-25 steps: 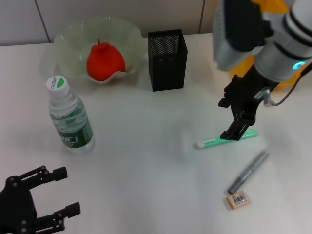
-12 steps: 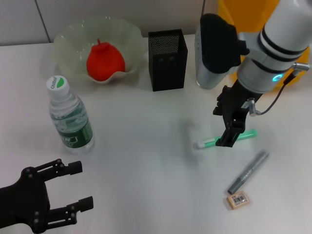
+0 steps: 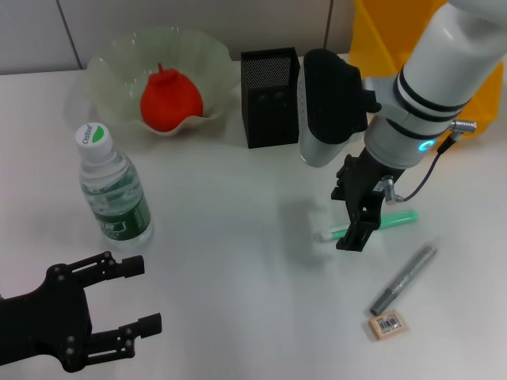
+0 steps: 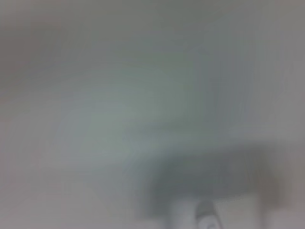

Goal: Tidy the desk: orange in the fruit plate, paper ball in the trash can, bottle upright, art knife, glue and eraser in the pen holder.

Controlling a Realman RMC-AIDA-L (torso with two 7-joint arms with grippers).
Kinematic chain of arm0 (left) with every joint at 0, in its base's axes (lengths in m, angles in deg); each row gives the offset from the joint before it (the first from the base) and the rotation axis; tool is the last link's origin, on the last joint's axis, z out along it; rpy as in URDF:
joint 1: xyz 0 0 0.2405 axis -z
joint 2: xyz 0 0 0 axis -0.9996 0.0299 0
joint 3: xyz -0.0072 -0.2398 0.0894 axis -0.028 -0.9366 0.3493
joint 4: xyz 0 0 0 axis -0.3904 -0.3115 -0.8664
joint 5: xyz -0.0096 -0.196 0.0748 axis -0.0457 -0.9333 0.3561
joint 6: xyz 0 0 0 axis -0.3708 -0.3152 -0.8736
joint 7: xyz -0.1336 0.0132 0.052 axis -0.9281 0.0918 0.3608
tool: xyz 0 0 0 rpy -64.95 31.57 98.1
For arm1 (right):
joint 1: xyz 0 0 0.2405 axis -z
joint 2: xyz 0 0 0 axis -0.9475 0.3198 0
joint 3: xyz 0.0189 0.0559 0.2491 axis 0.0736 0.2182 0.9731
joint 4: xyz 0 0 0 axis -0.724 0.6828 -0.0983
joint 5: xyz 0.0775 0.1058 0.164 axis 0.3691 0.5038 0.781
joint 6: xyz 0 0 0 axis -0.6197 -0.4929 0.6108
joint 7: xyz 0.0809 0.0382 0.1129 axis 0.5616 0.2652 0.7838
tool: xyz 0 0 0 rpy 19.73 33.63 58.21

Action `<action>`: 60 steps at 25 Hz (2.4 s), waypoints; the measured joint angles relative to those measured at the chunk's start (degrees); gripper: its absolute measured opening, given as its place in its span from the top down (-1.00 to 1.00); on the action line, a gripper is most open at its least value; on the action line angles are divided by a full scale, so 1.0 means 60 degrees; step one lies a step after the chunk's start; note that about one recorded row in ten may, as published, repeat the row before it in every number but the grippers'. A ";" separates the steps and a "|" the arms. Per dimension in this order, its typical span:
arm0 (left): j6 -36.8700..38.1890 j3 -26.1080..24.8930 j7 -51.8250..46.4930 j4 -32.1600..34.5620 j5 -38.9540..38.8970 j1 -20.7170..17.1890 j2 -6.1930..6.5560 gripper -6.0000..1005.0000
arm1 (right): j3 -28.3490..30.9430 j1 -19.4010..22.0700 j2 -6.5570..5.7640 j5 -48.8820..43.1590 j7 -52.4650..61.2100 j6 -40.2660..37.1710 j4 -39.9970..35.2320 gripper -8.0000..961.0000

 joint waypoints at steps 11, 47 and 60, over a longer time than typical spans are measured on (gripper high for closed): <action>-0.0083 -0.0005 0.0003 -0.0104 0.0002 0.0015 -0.0015 -0.56 | -0.0181 -0.0140 0.0014 0.0092 0.0057 0.0517 0.0685 -0.71; -0.0147 -0.0014 0.0002 -0.0119 -0.0005 0.0015 -0.0015 -0.56 | -0.0294 -0.0184 0.0014 0.0098 0.0150 0.0583 0.0828 0.09; -0.0147 -0.0015 0.0002 -0.0118 -0.0003 0.0016 -0.0015 -0.56 | -0.0299 -0.0370 0.0014 0.0099 0.0148 0.0803 0.1221 0.18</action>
